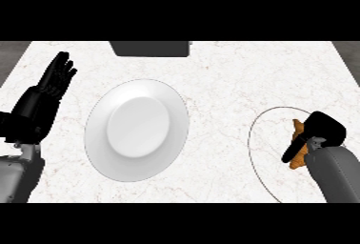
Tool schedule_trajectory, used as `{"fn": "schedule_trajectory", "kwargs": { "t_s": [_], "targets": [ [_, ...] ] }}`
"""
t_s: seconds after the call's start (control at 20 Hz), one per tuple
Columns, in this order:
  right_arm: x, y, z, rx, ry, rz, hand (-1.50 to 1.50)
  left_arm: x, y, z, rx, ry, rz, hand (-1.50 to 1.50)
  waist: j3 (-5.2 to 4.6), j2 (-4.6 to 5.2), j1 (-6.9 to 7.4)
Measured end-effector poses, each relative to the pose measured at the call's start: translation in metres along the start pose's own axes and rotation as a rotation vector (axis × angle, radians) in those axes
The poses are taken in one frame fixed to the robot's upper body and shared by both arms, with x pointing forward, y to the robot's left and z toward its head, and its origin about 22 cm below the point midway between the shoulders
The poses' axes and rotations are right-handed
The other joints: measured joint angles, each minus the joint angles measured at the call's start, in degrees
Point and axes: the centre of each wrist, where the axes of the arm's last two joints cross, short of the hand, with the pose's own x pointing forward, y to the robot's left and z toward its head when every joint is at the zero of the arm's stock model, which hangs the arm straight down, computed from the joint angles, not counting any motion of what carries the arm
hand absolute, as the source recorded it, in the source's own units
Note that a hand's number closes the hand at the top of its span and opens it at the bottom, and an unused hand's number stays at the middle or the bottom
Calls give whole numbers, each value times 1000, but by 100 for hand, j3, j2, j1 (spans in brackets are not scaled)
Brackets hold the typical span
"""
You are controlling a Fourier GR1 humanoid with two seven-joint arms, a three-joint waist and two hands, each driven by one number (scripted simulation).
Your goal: Pick the croissant from the placemat and place it in the plate
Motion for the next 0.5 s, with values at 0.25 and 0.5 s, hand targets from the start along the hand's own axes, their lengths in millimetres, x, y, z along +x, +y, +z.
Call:
{"fn": "schedule_trajectory", "kwargs": {
  "t_s": [0.25,0.5],
  "targets": [
    [-3,5,21,-134,-92,7,150,0,0,2,8,2,-4,0,-4,-26,-50],
    [-31,30,77,-210,-313,-24,150,-6,4,9,38,17,-7,0,-5,-74,-233]
  ]
}}
